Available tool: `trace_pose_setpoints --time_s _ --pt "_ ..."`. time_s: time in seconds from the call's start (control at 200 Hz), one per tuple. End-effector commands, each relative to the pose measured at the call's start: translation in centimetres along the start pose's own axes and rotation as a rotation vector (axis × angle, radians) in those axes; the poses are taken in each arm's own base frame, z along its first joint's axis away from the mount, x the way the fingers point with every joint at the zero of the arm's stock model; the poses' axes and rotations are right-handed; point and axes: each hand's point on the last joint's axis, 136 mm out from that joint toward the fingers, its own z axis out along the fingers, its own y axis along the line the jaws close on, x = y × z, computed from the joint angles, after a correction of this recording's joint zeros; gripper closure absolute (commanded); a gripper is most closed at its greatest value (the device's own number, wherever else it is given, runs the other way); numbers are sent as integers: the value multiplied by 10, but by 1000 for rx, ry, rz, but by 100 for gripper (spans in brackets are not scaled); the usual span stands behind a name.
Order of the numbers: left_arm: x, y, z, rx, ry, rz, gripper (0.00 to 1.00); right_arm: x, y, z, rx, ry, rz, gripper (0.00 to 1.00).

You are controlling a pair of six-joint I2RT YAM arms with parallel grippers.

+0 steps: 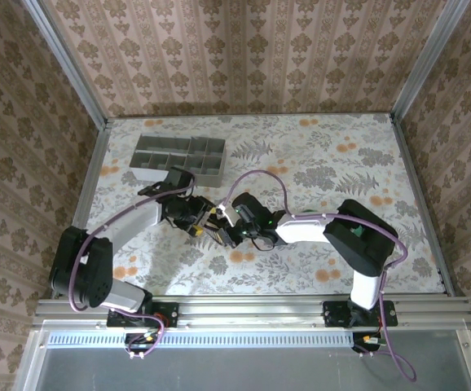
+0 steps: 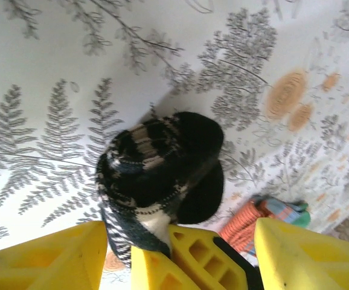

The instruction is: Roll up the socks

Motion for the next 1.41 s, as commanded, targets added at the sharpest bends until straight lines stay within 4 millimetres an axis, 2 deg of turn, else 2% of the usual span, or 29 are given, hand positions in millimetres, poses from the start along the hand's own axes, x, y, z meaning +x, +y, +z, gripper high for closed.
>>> trace_pose_setpoints --time_s 0.0,0.24,0.46,0.685,0.87,0.94,1.025,1.075,1.15,1.255,1.285,1.345,1.4 --pt "4 2 -2 32 6 -9 36 154 -50 -8 140 478 230 100" --pt "14 4 2 50 3 69 40 149 -54 -10 37 444 384 100" --pt "20 10 21 38 20 85 42 147 -58 -12 -36 436 504 100" --pt "20 9 41 -5 18 138 42 140 -58 -8 -50 435 515 100" --pt "11 29 57 -91 -15 158 42 135 -59 -5 -49 435 519 100" --pt "10 47 64 -159 -9 152 48 134 -60 -4 -48 438 512 100" --pt "12 81 70 -276 16 103 70 126 -62 -6 -32 414 467 91" --pt "16 102 71 -336 25 67 82 114 -62 -10 -12 376 414 83" --pt "21 128 68 -397 33 25 94 91 -61 -22 40 272 281 70" --pt "28 154 57 -451 37 -42 96 54 -50 -55 198 62 -20 59" --pt "30 156 54 -450 36 -51 96 44 -43 -64 245 -5 -117 52" --pt "33 159 47 -459 36 -62 96 39 -28 -77 302 -80 -268 41" --pt "34 159 43 -457 34 -67 95 39 -22 -78 346 -63 -338 40"
